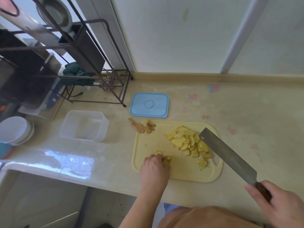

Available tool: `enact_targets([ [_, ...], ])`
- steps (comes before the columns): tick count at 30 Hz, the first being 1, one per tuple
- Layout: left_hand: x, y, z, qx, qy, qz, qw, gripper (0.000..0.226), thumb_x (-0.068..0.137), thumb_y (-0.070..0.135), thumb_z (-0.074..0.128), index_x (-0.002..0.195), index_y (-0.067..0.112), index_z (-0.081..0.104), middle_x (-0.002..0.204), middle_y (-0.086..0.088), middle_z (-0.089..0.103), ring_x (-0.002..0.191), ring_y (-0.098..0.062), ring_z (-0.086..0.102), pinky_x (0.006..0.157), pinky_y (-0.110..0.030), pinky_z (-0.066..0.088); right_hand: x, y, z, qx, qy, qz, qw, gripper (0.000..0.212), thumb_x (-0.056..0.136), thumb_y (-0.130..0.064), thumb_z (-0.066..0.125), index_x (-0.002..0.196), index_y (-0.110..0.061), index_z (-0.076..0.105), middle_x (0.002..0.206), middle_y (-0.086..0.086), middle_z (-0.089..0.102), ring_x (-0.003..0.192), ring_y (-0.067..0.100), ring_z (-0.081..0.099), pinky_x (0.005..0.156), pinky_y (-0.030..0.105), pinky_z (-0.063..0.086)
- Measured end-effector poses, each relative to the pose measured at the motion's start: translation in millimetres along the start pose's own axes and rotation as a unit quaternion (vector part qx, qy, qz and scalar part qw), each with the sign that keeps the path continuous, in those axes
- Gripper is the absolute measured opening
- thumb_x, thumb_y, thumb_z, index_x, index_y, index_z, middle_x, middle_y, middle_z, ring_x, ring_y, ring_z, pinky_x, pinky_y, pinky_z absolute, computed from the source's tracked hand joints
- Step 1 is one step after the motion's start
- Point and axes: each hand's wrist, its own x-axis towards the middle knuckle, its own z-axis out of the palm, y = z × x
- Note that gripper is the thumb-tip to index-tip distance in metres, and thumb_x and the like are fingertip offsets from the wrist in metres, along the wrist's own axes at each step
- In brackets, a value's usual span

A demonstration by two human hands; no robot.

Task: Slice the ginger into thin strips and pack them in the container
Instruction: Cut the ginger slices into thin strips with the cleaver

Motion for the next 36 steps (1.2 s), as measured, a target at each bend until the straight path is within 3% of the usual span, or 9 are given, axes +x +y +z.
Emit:
enact_targets([
  [6,-2.4,7.4,1.5,-0.021,0.007,-0.048,0.999,0.027,0.099,0.039,0.053,0.102,0.016,0.066,0.098,0.003,0.060,0.094,-0.020,0.055,0.079,-0.037,0.051,-0.5,6.4,2.6,-0.007,0.004,0.000,1.000,0.083,0.063,-0.097,0.019,0.059,-0.022,0.052,0.045,-0.005,0.052,0.059,0.002,0.055,0.041,0.026,0.041],
  [9,-2.3,9.5,3.7,-0.062,-0.002,-0.074,0.995,0.020,0.096,0.035,0.058,0.107,0.018,0.060,0.104,0.003,0.057,0.098,-0.019,0.053,0.083,-0.034,0.049,-0.9,7.4,3.5,0.002,0.006,-0.002,1.000,0.083,0.063,-0.097,0.019,0.058,-0.021,0.051,0.047,-0.004,0.052,0.057,0.003,0.055,0.062,0.023,0.046],
  [12,-3.2,12.4,3.1,-0.076,-0.016,-0.072,0.994,0.013,0.093,0.029,0.062,0.099,0.020,0.056,0.098,0.005,0.055,0.094,-0.018,0.051,0.082,-0.032,0.047,-0.1,4.8,1.1,-0.001,-0.001,0.005,1.000,0.082,0.062,-0.098,0.018,0.059,-0.024,0.053,0.047,-0.006,0.053,0.055,0.003,0.055,0.039,0.025,0.039],
  [17,-3.9,7.0,-6.9,-0.170,0.001,-0.090,0.981,0.014,0.089,0.026,0.071,0.089,0.024,0.057,0.082,0.012,0.060,0.076,-0.004,0.056,0.061,-0.019,0.043,1.2,7.7,0.2,-0.004,-0.008,0.002,1.000,0.081,0.063,-0.097,0.019,0.061,-0.024,0.055,0.046,-0.006,0.053,0.047,0.008,0.054,0.040,0.026,0.041],
  [24,28.0,-25.5,-25.4,-0.168,0.045,-0.060,0.983,0.015,0.083,0.022,0.079,0.097,0.015,0.075,0.087,0.009,0.063,0.077,0.000,0.055,0.065,-0.005,0.037,-0.2,2.3,-0.2,0.001,-0.035,0.015,0.999,0.086,0.060,-0.099,0.017,0.062,-0.022,0.056,0.046,-0.004,0.053,0.053,0.008,0.055,0.041,0.029,0.043],
  [28,31.1,-28.2,-25.6,-0.118,0.050,-0.019,0.992,0.015,0.087,0.025,0.076,0.095,0.013,0.077,0.087,0.000,0.069,0.078,-0.014,0.061,0.071,-0.021,0.048,-2.4,-16.7,-7.6,0.047,-0.046,0.016,0.998,0.087,0.058,-0.100,0.018,0.060,-0.023,0.056,0.045,-0.002,0.049,0.055,0.010,0.053,0.058,0.023,0.044],
  [31,30.5,-26.7,-26.1,-0.097,0.031,-0.003,0.995,0.016,0.094,0.017,0.065,0.086,0.009,0.077,0.078,-0.004,0.071,0.073,-0.019,0.062,0.070,-0.034,0.054,-4.8,-39.1,-13.1,0.098,-0.072,0.015,0.992,0.087,0.052,-0.103,0.018,0.066,-0.028,0.060,0.044,0.001,0.047,0.049,0.012,0.048,0.056,0.023,0.041],
  [33,32.4,-24.9,-26.7,-0.090,0.009,-0.017,0.996,0.015,0.096,0.015,0.062,0.091,0.010,0.075,0.081,-0.001,0.070,0.071,-0.014,0.059,0.063,-0.021,0.049,-5.6,-46.8,-12.7,0.122,-0.088,-0.001,0.989,0.080,0.050,-0.104,0.019,0.069,-0.037,0.058,0.047,0.003,0.049,0.044,0.010,0.043,0.054,0.026,0.041],
  [36,37.4,-25.2,-26.3,-0.092,-0.007,-0.032,0.995,0.012,0.095,0.017,0.064,0.098,0.013,0.075,0.083,0.006,0.064,0.073,-0.007,0.054,0.055,-0.004,0.033,0.1,-42.0,-19.5,0.129,-0.154,-0.045,0.979,0.082,0.056,-0.101,0.024,0.062,-0.023,0.048,0.047,0.002,0.045,0.045,0.008,0.037,0.050,0.027,0.037],
])
